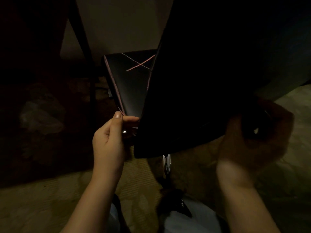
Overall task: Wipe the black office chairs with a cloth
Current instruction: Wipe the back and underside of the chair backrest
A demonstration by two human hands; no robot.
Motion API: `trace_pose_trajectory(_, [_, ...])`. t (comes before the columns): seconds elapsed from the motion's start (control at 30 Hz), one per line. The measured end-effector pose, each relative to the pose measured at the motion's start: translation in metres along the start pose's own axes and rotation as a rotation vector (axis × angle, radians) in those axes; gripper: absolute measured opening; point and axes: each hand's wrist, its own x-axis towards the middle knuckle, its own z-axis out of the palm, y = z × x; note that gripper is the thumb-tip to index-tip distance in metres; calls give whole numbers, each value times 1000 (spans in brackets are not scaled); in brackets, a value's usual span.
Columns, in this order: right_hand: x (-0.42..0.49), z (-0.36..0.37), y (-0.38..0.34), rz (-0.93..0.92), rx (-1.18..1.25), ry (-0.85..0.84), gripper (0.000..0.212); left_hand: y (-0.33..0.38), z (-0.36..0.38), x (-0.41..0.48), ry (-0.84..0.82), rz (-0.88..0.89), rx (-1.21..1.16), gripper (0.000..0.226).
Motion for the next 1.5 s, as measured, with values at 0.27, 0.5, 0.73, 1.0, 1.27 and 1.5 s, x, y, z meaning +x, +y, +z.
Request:
trace_pose_trajectory(0.27, [-85, 41, -39, -378, -31, -230, 31, -3, -3, 1, 18, -10, 32, 47])
trace_pose_trajectory(0.5, [-103, 60, -22, -554, -112, -572, 26, -4, -9, 8, 64, 6, 89, 51])
trace_pose_trajectory(0.73, [-71, 45, -33, -632, -91, -351, 32, -2, -7, 3, 89, 158, 185, 38])
trace_pose_trajectory(1.0, [-20, 26, -60, -471, 48, 70, 25, -1, -5, 1, 116, 139, 130, 39])
trace_pose_trajectory(1.27, [-98, 64, -32, -526, -35, -455, 27, -1, -6, 2, 168, 110, 113, 48])
trace_pose_trajectory(1.5, [-75, 43, -4, -439, -147, -412, 30, -4, 0, -13, 138, 508, 517, 12])
